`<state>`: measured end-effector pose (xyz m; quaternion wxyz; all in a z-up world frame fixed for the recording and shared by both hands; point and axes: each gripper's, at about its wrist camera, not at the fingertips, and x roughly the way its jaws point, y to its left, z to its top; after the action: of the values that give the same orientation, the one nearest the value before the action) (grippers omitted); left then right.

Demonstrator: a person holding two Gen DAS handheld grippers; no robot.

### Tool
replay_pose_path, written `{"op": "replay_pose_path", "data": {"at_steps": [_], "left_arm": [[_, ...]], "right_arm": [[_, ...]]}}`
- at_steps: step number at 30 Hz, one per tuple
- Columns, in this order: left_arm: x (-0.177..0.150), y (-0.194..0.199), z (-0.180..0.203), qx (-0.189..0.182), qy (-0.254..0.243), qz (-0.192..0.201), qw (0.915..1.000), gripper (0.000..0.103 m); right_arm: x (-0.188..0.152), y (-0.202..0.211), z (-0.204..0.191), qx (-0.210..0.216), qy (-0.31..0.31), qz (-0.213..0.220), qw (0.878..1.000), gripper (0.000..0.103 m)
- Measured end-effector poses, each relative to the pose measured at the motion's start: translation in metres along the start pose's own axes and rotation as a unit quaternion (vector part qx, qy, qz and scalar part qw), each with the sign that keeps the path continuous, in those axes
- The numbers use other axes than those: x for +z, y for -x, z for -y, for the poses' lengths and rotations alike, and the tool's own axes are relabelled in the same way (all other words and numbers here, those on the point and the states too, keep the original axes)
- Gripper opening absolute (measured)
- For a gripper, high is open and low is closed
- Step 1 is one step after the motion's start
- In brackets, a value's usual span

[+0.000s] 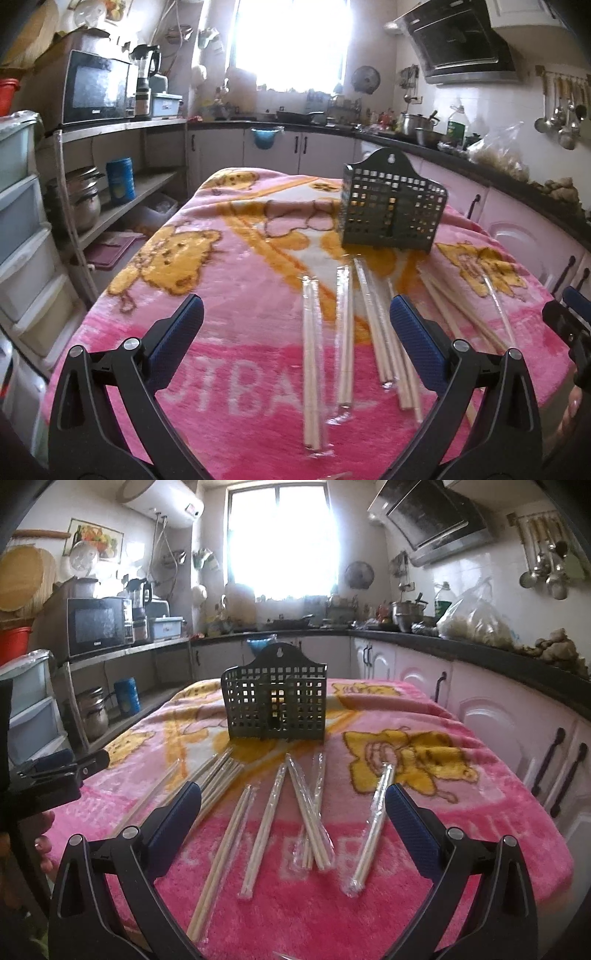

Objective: Organize utensils
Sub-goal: 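Lower the left tool onto a wooden chopstick and close it while the right tool grasps another chopstick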

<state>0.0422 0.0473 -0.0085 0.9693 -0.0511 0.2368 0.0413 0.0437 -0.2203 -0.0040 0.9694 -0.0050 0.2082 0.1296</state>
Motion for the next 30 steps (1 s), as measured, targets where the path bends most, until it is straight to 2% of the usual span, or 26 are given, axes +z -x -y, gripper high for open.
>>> {"op": "replay_pose_path", "data": {"at_steps": [2,7,12,16,22,24,26,29,30], "left_arm": [[0.003,-0.005,-0.005,0.007,0.001,-0.01,0.9999,0.092],[0.012,-0.025,-0.02,-0.013,0.014,-0.043,0.9989,0.092],[0.019,-0.044,-0.03,-0.04,0.016,-0.058,0.9974,0.092],[0.024,-0.066,-0.032,-0.042,0.011,-0.086,0.9954,0.092],[0.026,-0.097,-0.033,-0.08,0.012,-0.141,0.9867,0.089],[0.025,-0.107,-0.03,-0.086,0.003,-0.155,0.9841,0.083],[0.023,-0.116,-0.028,-0.093,0.003,-0.174,0.9803,0.078],[0.02,-0.126,-0.026,-0.122,0.009,-0.195,0.9731,0.073],[0.02,-0.129,-0.023,-0.127,0.006,-0.199,0.9716,0.067]], "right_arm": [[0.006,-0.01,-0.002,0.007,0.003,-0.012,1.0,0.097],[0.019,-0.041,-0.005,0.035,-0.002,-0.056,0.998,0.097],[0.025,-0.074,-0.01,0.061,-0.003,-0.101,0.993,0.097],[0.031,-0.101,-0.014,0.081,-0.018,-0.137,0.987,0.097],[0.04,-0.131,-0.023,0.089,-0.018,-0.17,0.981,0.097],[0.042,-0.141,-0.025,0.093,-0.015,-0.18,0.979,0.094],[0.041,-0.155,-0.028,0.099,-0.014,-0.2,0.975,0.078],[0.037,-0.175,-0.03,0.125,-0.03,-0.231,0.964,0.069],[0.036,-0.179,-0.031,0.128,-0.032,-0.239,0.962,0.067]]}}
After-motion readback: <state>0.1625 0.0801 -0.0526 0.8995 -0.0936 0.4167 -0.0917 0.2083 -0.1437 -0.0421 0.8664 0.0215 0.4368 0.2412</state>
